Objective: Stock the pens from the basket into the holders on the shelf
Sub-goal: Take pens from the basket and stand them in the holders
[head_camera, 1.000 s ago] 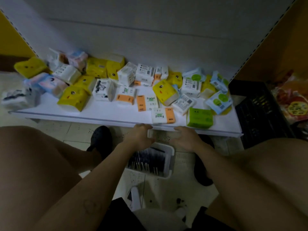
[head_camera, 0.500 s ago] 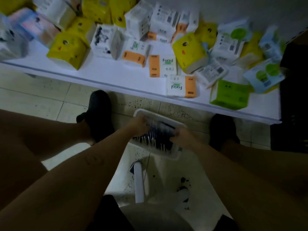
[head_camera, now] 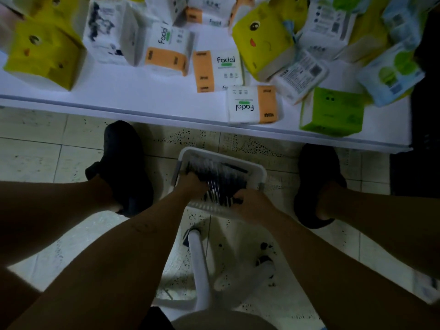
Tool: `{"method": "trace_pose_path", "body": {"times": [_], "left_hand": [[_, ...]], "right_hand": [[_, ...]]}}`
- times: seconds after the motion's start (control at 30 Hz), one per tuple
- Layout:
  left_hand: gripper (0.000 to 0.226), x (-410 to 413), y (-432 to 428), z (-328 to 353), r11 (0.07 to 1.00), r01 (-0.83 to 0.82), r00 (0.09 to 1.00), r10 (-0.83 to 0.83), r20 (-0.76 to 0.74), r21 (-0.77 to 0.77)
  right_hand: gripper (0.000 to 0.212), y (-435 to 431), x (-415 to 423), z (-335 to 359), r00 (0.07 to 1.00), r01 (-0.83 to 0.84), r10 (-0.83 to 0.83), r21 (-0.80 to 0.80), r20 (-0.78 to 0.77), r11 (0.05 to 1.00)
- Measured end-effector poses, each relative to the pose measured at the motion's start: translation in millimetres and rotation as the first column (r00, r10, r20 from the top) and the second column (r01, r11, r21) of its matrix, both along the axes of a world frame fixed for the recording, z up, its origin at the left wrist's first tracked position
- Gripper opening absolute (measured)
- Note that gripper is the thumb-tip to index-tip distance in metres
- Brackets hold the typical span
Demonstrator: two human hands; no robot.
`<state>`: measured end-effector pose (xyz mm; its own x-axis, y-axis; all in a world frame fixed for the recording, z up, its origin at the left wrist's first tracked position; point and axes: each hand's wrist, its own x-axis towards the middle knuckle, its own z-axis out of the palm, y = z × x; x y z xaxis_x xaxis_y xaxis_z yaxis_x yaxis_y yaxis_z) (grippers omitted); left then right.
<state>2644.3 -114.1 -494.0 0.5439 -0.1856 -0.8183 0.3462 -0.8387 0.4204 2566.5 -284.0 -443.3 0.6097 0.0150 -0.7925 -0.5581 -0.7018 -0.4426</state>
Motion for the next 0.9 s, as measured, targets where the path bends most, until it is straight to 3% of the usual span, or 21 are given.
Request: {"method": "trace_pose_path", "body": {"times": [0.17, 0.33, 0.53, 0.6, 0.77, 0.9], "left_hand": [[0.036, -3, 1, -13, 0.998, -0.055, 0.997, 0.055, -0.054, 0.003], [0.042, 3, 3, -16, 0.999, -0.016, 1.000, 0.015, -0.003, -0.052], [0.019, -10, 6, -17, 0.993, 0.088, 0.986, -0.098, 0.133, 0.084], [0.019, -12, 9, -17, 0.983, 0.152, 0.980, -0.164, 0.112, 0.105], [0.031, -6, 18, -21, 0.990, 0.126, 0.991, -0.123, 0.046, -0.059], [0.034, -10, 19, -26, 0.993, 0.106, 0.994, -0.106, -0.012, -0.056]], "right_hand": [[0.028, 6, 5, -3, 0.999, -0.018, 0.018, 0.000, 0.032, 1.000], [0.030, 8, 13, -11, 0.998, -0.068, 0.067, -0.039, -0.017, 0.997], [0.026, 6, 17, -21, 0.997, -0.036, 0.036, -0.003, -0.075, 0.999], [0.029, 8, 17, -22, 0.993, -0.084, 0.081, -0.031, -0.090, 0.996], [0.030, 9, 23, -36, 0.996, -0.071, 0.071, 0.009, -0.048, 0.997], [0.032, 12, 25, -42, 0.997, -0.054, 0.054, 0.009, -0.046, 0.999]]}}
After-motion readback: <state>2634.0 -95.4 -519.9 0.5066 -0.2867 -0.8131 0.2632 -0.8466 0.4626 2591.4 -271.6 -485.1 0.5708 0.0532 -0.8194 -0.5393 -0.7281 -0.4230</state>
